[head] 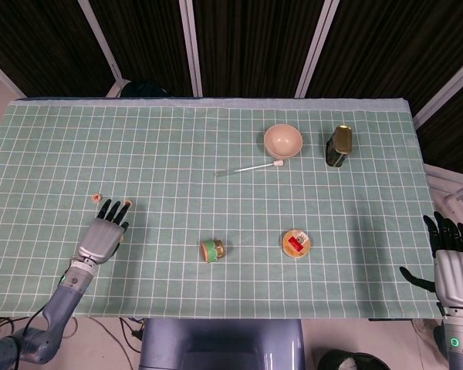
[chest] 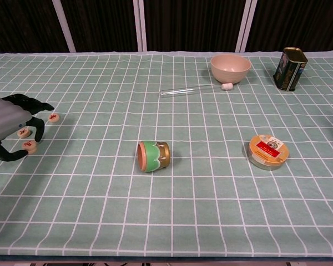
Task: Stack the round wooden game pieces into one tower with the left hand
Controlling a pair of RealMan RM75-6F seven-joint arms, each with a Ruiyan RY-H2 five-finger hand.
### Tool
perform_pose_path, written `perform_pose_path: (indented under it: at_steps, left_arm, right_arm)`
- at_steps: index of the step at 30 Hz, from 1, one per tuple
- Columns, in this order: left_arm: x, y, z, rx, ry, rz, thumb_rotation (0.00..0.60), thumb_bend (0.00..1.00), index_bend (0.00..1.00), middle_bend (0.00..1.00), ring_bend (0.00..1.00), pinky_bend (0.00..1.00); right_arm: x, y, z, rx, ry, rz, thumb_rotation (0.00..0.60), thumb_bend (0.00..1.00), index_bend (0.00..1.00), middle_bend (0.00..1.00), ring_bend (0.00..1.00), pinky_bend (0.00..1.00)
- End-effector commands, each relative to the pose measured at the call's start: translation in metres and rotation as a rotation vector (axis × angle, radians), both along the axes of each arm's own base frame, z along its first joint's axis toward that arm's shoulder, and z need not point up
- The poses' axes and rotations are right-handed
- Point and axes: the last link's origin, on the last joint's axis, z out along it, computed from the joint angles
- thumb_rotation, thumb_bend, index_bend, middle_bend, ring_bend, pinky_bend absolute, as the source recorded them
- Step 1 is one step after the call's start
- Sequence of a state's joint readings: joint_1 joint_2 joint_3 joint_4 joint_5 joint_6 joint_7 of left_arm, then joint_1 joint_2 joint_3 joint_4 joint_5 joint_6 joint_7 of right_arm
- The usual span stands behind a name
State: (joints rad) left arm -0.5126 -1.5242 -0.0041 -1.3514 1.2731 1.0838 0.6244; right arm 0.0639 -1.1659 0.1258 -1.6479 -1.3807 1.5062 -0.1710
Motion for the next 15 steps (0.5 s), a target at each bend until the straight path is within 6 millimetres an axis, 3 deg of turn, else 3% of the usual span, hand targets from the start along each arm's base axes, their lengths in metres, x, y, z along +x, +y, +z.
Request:
perform_pose_path:
  at_steps: [1, 15]
  left_arm:
    - [0.0, -0.0004, 0.0003, 0.001, 0.002, -0.002, 0.6, 0.32, 0.44, 0.04, 0.0, 0.0]
    - [-0.0015, -0.0018, 0.0036, 0.014, 0.011, -0.003, 0.6, 0.32, 0.44, 0.04, 0.0, 0.0]
  right_arm:
    - [0.0, 0.0, 0.0001, -0.002, 0.0, 0.0, 0.6, 0.23, 0.05, 0.01, 0.04, 0.0]
    - [-0.0001, 0.0, 0.0, -0.002, 0.002, -0.002, 0.6, 0.23, 0.05, 0.01, 0.04, 0.0]
